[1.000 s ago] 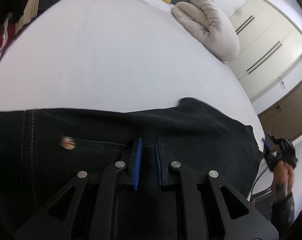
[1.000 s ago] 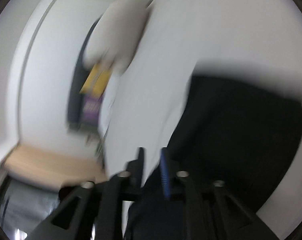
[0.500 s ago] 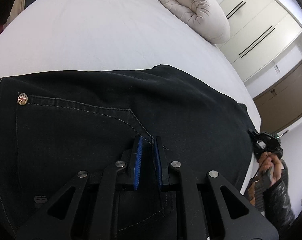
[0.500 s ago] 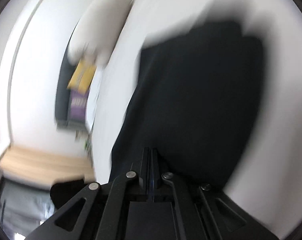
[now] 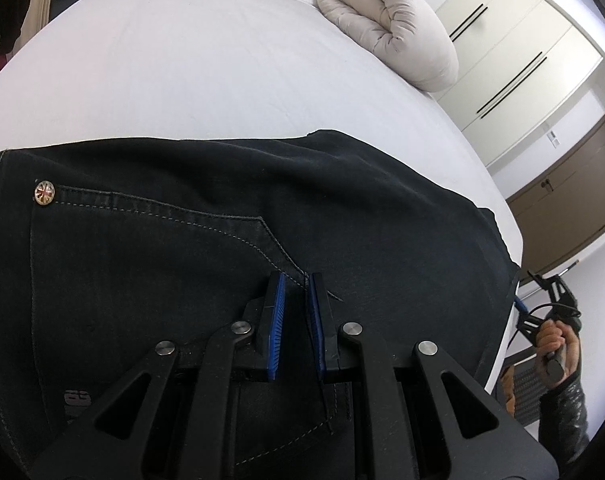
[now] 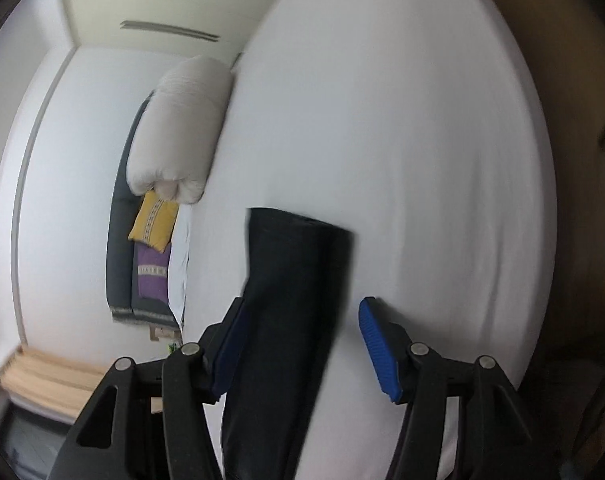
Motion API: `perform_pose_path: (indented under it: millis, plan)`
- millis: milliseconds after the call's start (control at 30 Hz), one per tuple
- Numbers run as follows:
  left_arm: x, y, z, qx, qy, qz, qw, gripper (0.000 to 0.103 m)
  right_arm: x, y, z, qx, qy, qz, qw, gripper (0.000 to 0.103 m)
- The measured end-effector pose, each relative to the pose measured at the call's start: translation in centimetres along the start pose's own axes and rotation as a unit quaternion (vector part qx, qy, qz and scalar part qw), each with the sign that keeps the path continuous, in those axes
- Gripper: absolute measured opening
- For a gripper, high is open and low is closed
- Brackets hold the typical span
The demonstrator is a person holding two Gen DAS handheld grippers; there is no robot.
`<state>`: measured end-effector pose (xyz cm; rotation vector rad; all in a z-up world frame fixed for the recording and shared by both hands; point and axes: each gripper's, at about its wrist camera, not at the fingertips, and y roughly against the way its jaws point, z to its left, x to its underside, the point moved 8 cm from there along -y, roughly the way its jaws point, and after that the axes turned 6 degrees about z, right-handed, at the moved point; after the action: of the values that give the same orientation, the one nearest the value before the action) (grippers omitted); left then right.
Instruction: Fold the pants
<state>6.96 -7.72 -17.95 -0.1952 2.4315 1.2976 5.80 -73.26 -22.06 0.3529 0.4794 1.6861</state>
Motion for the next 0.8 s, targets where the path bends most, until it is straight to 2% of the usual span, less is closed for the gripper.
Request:
perform_pose_path:
  millis: [167, 333, 433, 467, 500, 633, 800]
  plan:
    - [0.0, 0.1, 0.3, 0.000, -0.002, 0.000, 1.0000, 0.012, -1.3, -0.6, 0.4, -0.042, -0.015, 0.006, 0.999, 0.054]
    - [0.0, 0.2, 0.4, 0.002, -0.001, -0.001, 1.0000, 0.012, -2.5, -2.8, 1.0, -0.058, -0.021, 0.028, 0.998, 0.047]
    - [0.0, 0.2, 0.4, 0.003, 0.000, -0.001, 1.0000, 0.012, -3.2, -4.7, 1.2, -0.048, -0.013, 0.038, 0.998, 0.026]
    - [0.0, 0.2, 0.5, 0.003, 0.001, -0.001, 1.0000, 0.012, -3.3, -5.0, 1.1, -0.043, -0.014, 0.040, 0.998, 0.015]
    - [0.0, 0.2, 0.5, 0.003, 0.001, -0.001, 1.0000, 0.012, -3.4, -5.4, 1.0, -0.040, -0.014, 0.043, 0.998, 0.009]
    - [0.0, 0.1, 0.5, 0.005, 0.002, -0.001, 1.0000, 0.012, -3.3, -5.5, 1.4, -0.031, 0.010, 0.040, 0.999, 0.009]
    - [0.0, 0.1, 0.7, 0.010, 0.005, -0.001, 0.9999, 0.012, -2.9, -5.0, 3.3, 0.023, 0.073, 0.021, 0.997, 0.009]
